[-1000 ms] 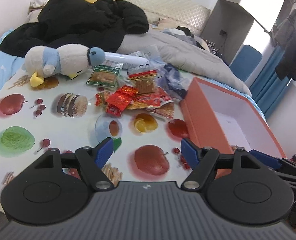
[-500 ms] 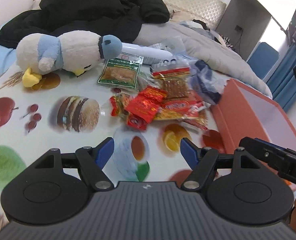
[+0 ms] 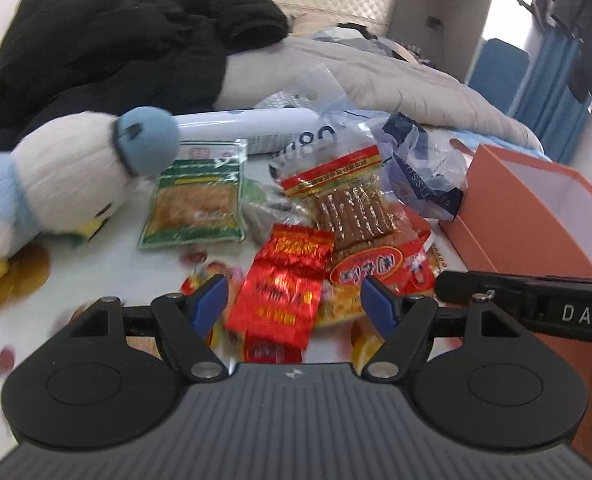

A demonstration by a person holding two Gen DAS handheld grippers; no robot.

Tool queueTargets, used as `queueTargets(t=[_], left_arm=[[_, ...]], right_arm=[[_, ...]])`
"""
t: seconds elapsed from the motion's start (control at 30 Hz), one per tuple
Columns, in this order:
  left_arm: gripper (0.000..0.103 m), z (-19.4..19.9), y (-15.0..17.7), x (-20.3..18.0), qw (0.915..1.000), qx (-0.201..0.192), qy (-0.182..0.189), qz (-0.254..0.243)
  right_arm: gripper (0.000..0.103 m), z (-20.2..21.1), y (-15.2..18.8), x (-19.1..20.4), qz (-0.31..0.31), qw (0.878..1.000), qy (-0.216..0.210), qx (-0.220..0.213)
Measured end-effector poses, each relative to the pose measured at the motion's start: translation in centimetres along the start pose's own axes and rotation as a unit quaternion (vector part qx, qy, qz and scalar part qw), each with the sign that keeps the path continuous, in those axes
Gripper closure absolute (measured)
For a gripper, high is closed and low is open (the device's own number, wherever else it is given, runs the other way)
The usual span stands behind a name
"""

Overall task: Organize snacks
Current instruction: 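Grasp the red candy packet with the left gripper while the right grasps a stick-snack pack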

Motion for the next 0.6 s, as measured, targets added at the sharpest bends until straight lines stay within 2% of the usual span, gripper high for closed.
queueTargets(t=[0.03, 0.1, 0.17, 0.27, 0.33, 0.37, 0.4, 0.43, 0.5, 0.6], left_arm=[[0.026, -0.6, -0.3, 0.0, 1.0000, 0.004, 0.005, -0.005], [0.026, -1.6, -1.0, 0.7, 0.9994, 0.006, 0.031, 0.011], [0.026, -2.7, -1.8, 1.7, 0.9984, 0.012, 0.042, 0.037], [0.026, -4.1, -2.6, 2.0, 0.9977, 0.019, 0.054, 0.037], [0.026, -5.1, -2.8, 1.8, 0.9981, 0.027, 0.048, 0.026], [0.030, -5.6, -2.8, 1.6, 0.9982, 0.035, 0.045, 0.020], [0.039, -6.1, -2.7, 1.5, 0.9981, 0.043, 0.041, 0.016], [0.041, -6.4, -2.5, 1.3, 0.9978, 0.051, 0.041, 0.012], [0.043, -6.7, -2.4, 0.9, 0.9979, 0.056, 0.031, 0.000], [0.043, -6.2, -2.3, 0.3, 0.9985, 0.051, 0.014, -0.017]], right_arm=[[0.068, -0.6, -0.2, -0.1, -0.004, 1.000, -0.003, 0.005], [0.084, -1.6, -0.4, -0.2, -0.005, 1.000, -0.010, 0.016], [0.084, -2.5, -0.5, -0.4, -0.004, 1.000, -0.002, 0.023], [0.084, -3.5, -0.8, -0.6, -0.007, 0.999, -0.010, 0.033], [0.084, -4.2, -0.9, -0.8, -0.007, 0.999, -0.012, 0.037], [0.085, -4.4, -1.0, -0.9, -0.007, 0.999, -0.016, 0.039], [0.091, -4.5, -1.1, -0.9, -0.008, 0.999, -0.019, 0.040], [0.094, -4.7, -1.1, -0.9, -0.008, 0.999, -0.021, 0.042], [0.100, -4.6, -1.2, -0.9, -0.008, 0.999, -0.025, 0.041], [0.100, -4.2, -1.2, -0.6, -0.004, 0.999, -0.028, 0.037]])
Point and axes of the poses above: each gripper's, at about its wrist camera, not at the fingertips, and z roughly against the way its jaws point, x to its left, y to its underside, the point moved 8 cm from there along -z, roughly the way its jaws point, and after that the axes turned 13 degrees about x, right-handed, at the moved point
